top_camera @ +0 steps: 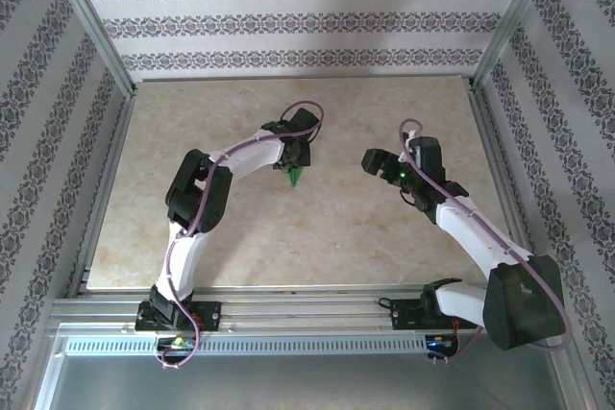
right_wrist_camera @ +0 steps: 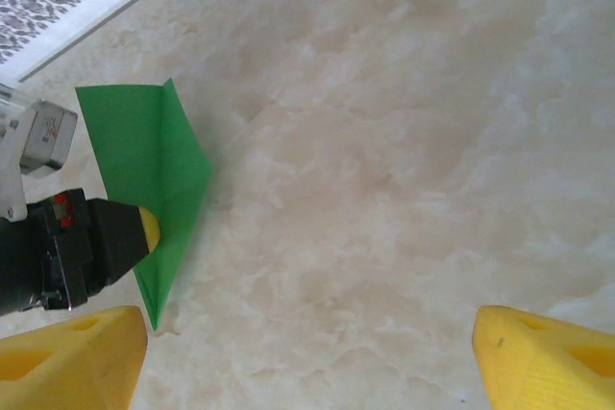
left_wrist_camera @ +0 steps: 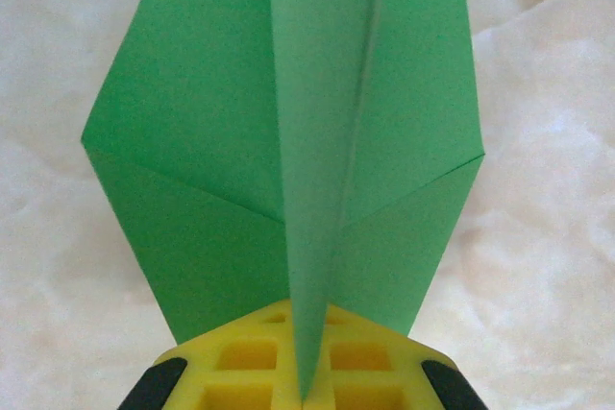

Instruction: Fold a paper plane with a square sheet of paper (pick it up from the middle)

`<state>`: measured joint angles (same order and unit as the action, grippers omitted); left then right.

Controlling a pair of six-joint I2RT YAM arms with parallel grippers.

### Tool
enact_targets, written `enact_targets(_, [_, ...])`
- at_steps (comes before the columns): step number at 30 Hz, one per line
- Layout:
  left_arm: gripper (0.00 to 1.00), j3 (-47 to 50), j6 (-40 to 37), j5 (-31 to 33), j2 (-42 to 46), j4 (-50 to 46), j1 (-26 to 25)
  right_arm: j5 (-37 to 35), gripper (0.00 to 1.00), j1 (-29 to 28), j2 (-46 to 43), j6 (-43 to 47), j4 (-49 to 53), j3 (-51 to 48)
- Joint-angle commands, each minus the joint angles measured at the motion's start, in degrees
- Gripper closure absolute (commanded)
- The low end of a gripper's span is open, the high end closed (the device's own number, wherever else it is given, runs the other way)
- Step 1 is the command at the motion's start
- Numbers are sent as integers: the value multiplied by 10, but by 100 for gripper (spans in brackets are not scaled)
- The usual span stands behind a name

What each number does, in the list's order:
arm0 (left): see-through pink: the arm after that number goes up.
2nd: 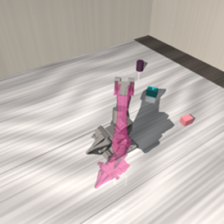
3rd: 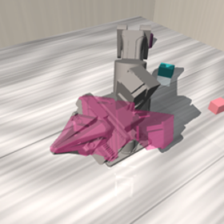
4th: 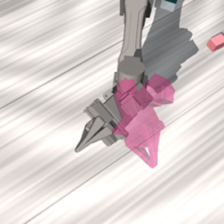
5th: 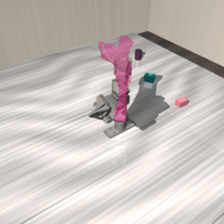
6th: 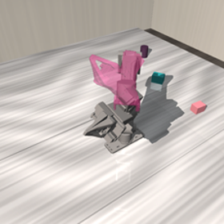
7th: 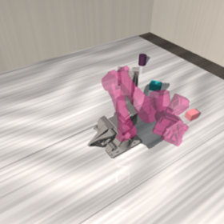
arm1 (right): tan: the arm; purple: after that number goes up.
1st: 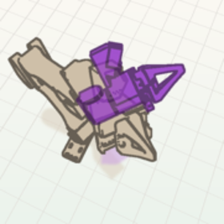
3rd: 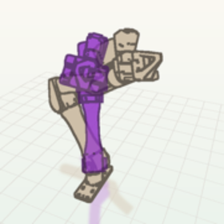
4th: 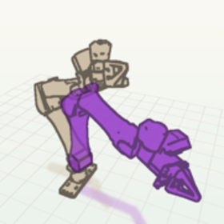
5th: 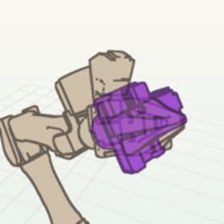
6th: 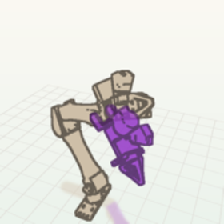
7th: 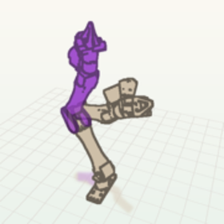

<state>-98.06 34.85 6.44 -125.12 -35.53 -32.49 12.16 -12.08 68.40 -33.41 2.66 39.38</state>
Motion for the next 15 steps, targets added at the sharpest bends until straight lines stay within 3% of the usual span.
enact_targets(1, [94,-42,-20,-7,-25,-31,8,-10,12,3,-7,13,14,-15])
enact_targets(8, [91,-74,-22,-1,-65,-47,11,-6,12,4,-8,7,12,-22])
enact_targets(15, [76,-75,-17,6,-74,-56,11,-2,13,4,-7,3,9,-26])
